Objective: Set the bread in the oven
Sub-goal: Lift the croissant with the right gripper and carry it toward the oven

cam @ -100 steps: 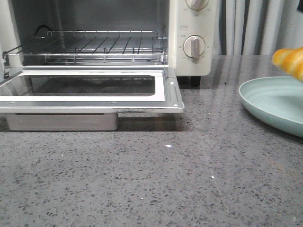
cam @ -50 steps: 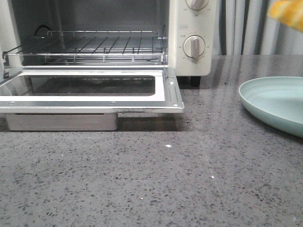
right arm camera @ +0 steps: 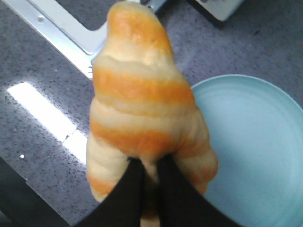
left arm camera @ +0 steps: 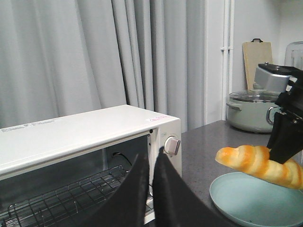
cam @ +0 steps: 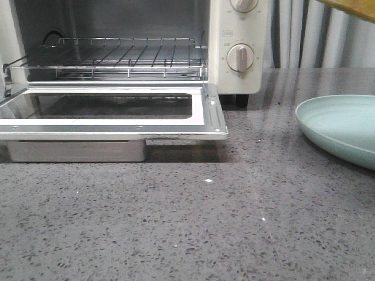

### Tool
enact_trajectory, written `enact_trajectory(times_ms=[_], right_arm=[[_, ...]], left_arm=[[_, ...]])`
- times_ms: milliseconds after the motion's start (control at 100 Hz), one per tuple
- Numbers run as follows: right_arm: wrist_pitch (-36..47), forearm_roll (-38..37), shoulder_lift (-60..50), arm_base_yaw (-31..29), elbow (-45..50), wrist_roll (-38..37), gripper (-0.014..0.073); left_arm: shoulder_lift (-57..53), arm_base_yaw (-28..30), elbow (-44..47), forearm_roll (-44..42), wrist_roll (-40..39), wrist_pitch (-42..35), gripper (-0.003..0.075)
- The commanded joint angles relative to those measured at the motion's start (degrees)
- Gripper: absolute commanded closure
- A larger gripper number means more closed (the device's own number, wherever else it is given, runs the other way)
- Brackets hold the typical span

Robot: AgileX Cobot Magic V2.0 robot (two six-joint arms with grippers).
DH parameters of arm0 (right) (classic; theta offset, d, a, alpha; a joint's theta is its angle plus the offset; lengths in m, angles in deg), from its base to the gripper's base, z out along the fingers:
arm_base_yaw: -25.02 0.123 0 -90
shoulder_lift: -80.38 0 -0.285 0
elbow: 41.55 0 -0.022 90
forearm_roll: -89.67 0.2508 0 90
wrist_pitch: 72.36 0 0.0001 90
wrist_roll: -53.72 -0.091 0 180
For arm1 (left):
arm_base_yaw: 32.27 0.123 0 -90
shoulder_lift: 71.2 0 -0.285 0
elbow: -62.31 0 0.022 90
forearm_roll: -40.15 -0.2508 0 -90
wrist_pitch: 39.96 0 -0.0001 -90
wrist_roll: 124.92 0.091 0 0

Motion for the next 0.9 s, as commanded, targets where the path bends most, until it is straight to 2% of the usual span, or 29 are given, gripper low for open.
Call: enact_trajectory(times_ms=[0, 430, 890], right_arm=[[4.49, 2.11, -0.81, 0.98, -2.18, 2.04, 0.0655], [5.86, 3.09, 8.75, 5.00, -10.83, 3.36, 0.0659], [6.56, 3.09, 19.14, 4.99, -19.23, 7.10, 0.0659]], left_arm=[[0.30, -0.23, -2.07, 0.07, -0.09, -4.06, 0.0740], [0.30, -0.23, -2.07, 0.07, -0.09, -4.03, 0.0740], [0.30, -0.23, -2.07, -0.22, -0.09, -4.03, 0.0740]])
